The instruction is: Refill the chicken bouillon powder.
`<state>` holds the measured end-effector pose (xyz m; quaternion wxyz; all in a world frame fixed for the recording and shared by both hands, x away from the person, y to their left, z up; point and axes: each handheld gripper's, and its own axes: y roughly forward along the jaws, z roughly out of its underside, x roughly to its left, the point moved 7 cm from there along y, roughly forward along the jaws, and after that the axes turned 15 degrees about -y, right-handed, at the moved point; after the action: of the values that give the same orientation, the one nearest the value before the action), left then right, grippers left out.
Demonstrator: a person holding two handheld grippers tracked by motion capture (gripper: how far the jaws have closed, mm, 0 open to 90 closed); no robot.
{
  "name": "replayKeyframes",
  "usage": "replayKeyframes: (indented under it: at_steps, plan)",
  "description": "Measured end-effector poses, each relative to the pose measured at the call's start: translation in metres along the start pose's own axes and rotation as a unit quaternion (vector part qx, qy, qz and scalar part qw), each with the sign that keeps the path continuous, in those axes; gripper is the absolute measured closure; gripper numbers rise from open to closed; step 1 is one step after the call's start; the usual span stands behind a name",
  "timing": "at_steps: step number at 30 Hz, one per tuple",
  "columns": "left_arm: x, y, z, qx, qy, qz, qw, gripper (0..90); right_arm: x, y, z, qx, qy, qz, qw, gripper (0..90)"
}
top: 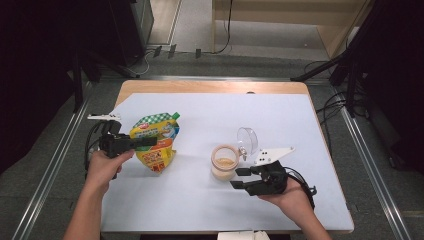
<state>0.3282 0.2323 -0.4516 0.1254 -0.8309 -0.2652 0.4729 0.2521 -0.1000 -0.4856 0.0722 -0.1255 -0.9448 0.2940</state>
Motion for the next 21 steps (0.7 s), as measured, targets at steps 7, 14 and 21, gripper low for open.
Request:
replayKeyframes:
  at_steps: [7,14,21]
  plan:
    - [-0.004,-0.001,0.000,0.012,0.009,-0.015,0.9998,65.6,-0.002,0.000,0.000,0.001,-0.001,0.003,1.0000,54.0]
    - [-0.012,-0.009,-0.005,0.006,0.019,-0.026,0.9995,56.8,-0.007,-0.005,0.002,0.002,0.006,0.009,0.9999,54.8]
    - [-0.020,-0.021,-0.010,0.001,0.023,-0.046,0.9987,47.8,-0.010,-0.009,0.003,0.003,0.009,0.016,0.9998,54.8]
